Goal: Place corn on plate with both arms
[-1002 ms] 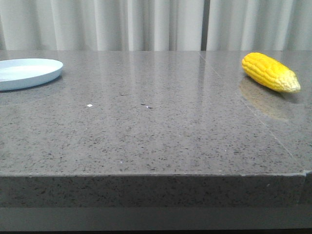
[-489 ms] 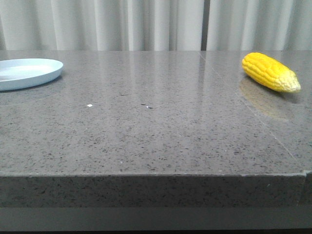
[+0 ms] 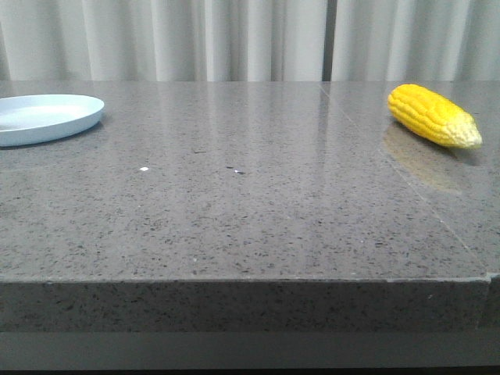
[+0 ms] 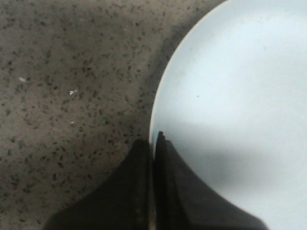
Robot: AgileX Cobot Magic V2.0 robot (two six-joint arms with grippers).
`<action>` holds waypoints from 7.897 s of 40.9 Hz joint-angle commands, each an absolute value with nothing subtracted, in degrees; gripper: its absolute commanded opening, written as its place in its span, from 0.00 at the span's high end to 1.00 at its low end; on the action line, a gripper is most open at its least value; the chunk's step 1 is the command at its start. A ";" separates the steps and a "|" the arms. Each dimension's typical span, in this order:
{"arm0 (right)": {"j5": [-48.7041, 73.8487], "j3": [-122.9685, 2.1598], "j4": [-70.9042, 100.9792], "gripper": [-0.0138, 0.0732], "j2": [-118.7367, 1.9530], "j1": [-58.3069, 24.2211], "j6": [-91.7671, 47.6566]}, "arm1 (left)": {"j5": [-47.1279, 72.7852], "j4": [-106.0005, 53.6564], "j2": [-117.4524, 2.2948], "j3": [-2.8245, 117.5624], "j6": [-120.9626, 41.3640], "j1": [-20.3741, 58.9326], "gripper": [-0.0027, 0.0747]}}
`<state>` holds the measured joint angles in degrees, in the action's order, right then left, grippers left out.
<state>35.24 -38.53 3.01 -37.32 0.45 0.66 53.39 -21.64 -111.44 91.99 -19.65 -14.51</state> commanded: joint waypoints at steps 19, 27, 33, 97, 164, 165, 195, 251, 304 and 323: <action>30.96 -40.06 2.56 0.10 -37.77 0.39 0.38 | 61.48 -27.29 -102.34 101.28 -22.60 -2.74 0.99; 30.96 -40.06 2.56 0.10 -37.77 0.39 0.38 | 61.60 -27.52 -102.61 101.53 -22.60 5.60 0.99; 30.96 -40.06 2.56 0.10 -37.77 0.39 0.38 | 61.47 -27.52 -103.77 101.53 -22.60 11.63 0.99; 30.96 -40.06 2.56 0.10 -37.77 0.39 0.38 | 59.77 8.45 -79.27 91.12 0.00 37.54 0.40; 45.39 -56.78 3.83 0.10 -54.54 -5.38 -0.53 | 45.63 8.81 -40.62 49.58 4.86 37.93 0.40; 45.85 -58.05 3.83 0.10 -55.92 -5.34 -0.52 | 45.63 8.81 -40.62 49.58 4.86 37.93 0.40; 50.85 -87.51 3.85 0.10 -94.20 -5.34 0.00 | 45.63 8.81 -40.62 49.58 4.86 37.93 0.40; 59.43 -95.90 9.49 0.52 -94.46 -22.97 -1.17 | 45.63 8.81 -40.73 49.58 4.86 37.93 0.40; 52.65 -100.64 6.28 0.10 -99.13 -29.40 4.78 | 45.63 8.81 -40.73 49.58 4.86 37.93 0.40; 49.74 -75.66 2.14 0.10 -66.20 -29.40 -1.69 | 45.63 8.81 -40.73 49.58 4.86 37.93 0.40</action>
<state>52.75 -77.65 2.85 -72.52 -29.48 -0.56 49.63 8.52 -40.65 48.11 4.28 37.43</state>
